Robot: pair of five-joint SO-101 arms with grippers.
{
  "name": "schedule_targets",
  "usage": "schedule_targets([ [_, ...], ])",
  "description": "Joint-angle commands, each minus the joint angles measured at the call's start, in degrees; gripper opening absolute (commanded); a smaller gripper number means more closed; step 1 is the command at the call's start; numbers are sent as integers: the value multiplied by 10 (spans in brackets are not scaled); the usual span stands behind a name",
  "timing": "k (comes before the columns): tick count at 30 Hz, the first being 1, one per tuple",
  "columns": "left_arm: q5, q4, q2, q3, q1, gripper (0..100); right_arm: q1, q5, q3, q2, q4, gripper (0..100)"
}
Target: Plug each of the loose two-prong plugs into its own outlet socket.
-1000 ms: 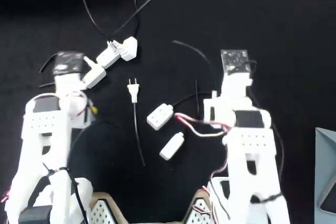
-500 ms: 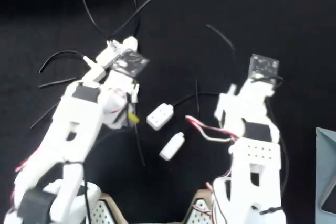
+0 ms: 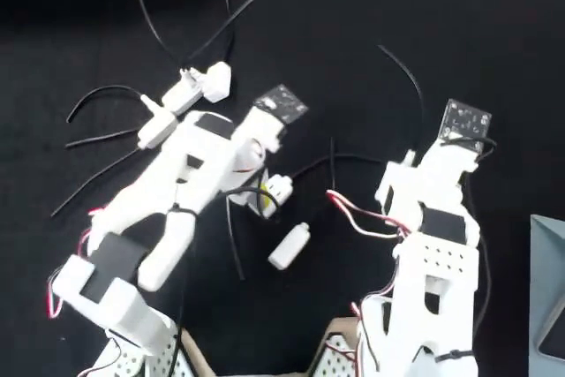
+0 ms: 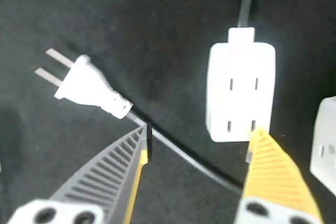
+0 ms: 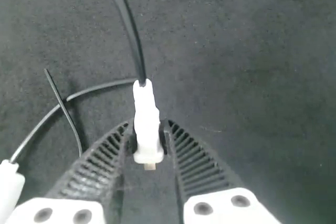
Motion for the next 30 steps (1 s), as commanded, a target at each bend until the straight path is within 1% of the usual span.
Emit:
schedule_targets([
  [1, 17, -37, 7, -29, 19, 248, 4, -5, -3, -17, -11, 11],
  [3, 19, -49, 11, -26, 24, 246, 4, -5, -3, -17, -11, 11],
  [8, 19, -44, 6, -27, 23, 246, 4, -6, -3, -17, -10, 11],
  [13, 20, 9, -16, -60, 26, 246, 4, -6, -3, -17, -10, 11],
  [16, 20, 24, -33, -73, 26, 246, 4, -6, -3, -17, -9, 11],
  [18, 20, 19, -34, -72, 26, 247, 4, -6, -3, -17, -9, 11],
  [22, 21, 18, -13, -67, 50, 247, 4, -6, -3, -17, -8, 11],
  [25, 43, 16, 7, -72, 65, 247, 4, -6, -3, -17, -8, 11],
  [30, 53, -31, 50, -58, 73, 247, 4, -6, -1, -17, -8, 11],
])
